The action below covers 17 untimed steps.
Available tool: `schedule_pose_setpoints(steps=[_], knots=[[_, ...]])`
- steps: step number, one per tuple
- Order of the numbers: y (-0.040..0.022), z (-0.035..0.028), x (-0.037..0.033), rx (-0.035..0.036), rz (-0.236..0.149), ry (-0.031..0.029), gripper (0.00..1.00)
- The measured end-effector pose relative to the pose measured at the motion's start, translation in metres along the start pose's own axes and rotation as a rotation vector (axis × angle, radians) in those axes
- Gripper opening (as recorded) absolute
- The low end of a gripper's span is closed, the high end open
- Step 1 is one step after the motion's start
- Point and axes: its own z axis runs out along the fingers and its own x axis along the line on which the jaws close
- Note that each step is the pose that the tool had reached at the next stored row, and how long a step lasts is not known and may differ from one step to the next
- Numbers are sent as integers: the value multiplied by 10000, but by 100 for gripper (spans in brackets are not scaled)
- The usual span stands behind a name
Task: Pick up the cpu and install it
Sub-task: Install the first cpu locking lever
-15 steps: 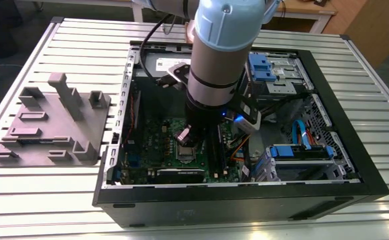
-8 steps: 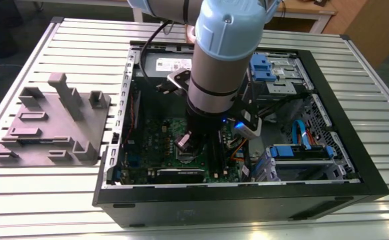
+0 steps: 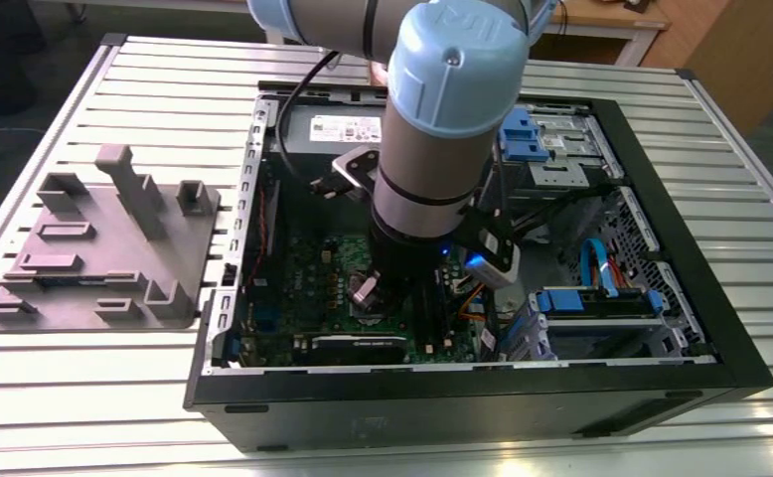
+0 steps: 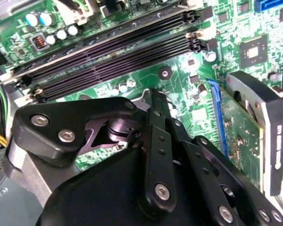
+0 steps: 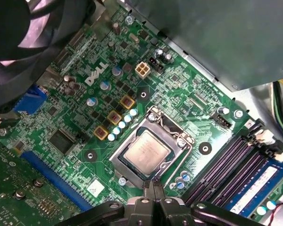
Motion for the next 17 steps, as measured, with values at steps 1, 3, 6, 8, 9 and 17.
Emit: schedule_pose_setpoints(steps=[1,3,6,8,9,17], knots=[[-3,10,3,-1,2,0,10],[-10,28,6,-1,4,0,10],[-22,51,7,-2,6,-1,10],[-31,68,9,-5,7,-2,10],[-36,75,11,-6,7,-1,10],[-66,105,-11,-46,6,-36,10]])
